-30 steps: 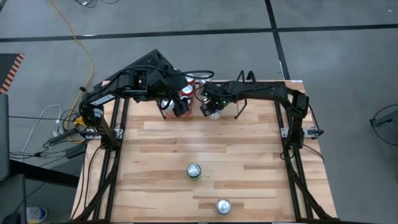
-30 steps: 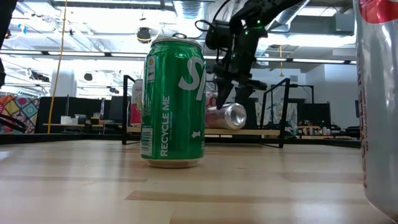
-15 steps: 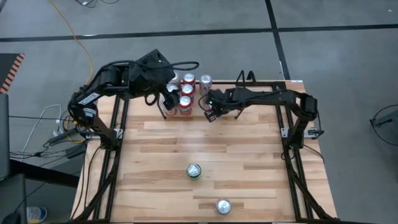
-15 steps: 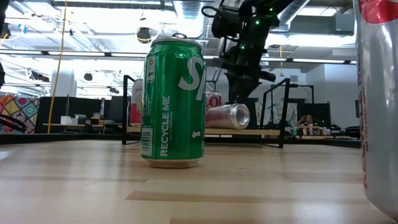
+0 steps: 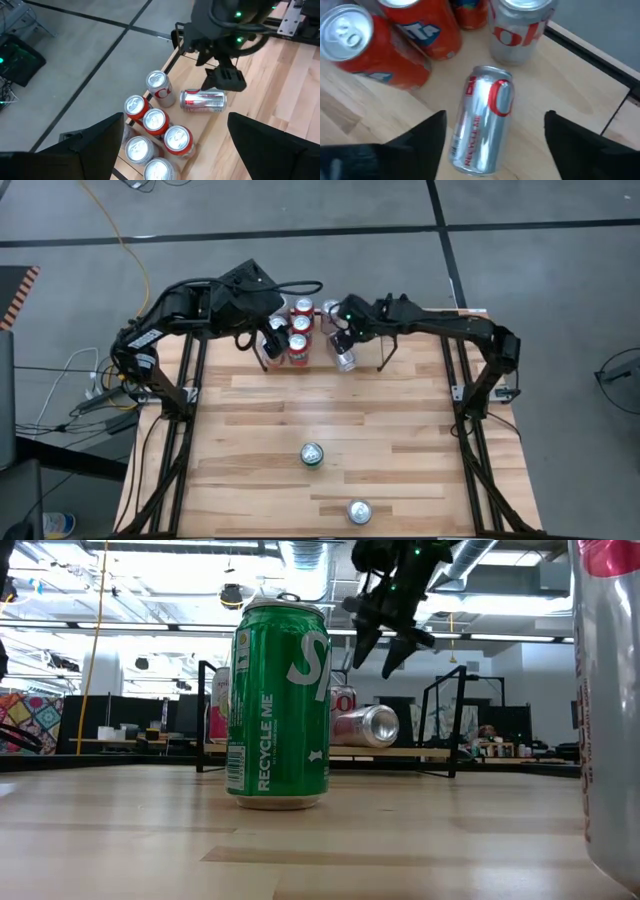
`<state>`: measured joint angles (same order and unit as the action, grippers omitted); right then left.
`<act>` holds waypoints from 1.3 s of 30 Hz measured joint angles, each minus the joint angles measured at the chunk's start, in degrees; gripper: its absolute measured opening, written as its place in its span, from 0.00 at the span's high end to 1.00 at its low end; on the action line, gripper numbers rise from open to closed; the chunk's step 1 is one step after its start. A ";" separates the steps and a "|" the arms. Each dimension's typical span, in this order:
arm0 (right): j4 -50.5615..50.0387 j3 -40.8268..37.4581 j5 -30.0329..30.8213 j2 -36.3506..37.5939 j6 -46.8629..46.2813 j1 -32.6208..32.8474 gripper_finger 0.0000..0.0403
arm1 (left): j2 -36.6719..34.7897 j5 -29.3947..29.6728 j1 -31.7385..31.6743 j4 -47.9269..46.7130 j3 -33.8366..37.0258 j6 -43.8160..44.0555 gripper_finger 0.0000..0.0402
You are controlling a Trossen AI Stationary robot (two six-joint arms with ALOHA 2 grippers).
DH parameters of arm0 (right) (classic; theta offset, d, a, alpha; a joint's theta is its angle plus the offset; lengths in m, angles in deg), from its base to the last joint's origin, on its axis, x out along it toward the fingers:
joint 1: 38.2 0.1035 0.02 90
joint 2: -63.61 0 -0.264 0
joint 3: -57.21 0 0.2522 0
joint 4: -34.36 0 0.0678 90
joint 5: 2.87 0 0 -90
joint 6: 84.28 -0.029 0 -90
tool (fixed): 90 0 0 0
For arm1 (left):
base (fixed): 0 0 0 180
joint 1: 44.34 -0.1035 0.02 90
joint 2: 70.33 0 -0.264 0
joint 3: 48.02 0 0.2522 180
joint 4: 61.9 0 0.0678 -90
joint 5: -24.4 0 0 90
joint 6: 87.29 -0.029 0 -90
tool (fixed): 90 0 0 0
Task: Place canned beverage on shelf
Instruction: Put the left silver soda can on the shelf aligned with the other silver soda can
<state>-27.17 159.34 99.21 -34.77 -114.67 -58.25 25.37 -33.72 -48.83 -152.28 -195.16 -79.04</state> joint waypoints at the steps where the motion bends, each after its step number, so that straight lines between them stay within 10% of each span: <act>1: 0.04 0.17 0.00 -0.82 -0.22 -0.09 0.20 | 0.00 0.00 0.00 0.00 0.00 0.02 0.15; 19: -2.52 0.07 -5.27 -14.21 -4.24 0.88 0.13 | 0.00 -0.17 0.00 -0.37 0.00 1.40 0.15; 28: -3.98 0.16 -3.47 -14.33 -5.49 2.18 0.33 | 0.00 -0.13 0.02 -0.33 0.02 1.42 0.15; 39: -2.14 0.14 1.36 -9.85 -6.10 7.47 0.34 | 0.00 -0.08 0.00 -0.67 0.02 1.42 0.15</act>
<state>-29.31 159.48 100.57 -44.62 -120.77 -50.78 25.37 -33.80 -48.83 -152.95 -195.14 -77.62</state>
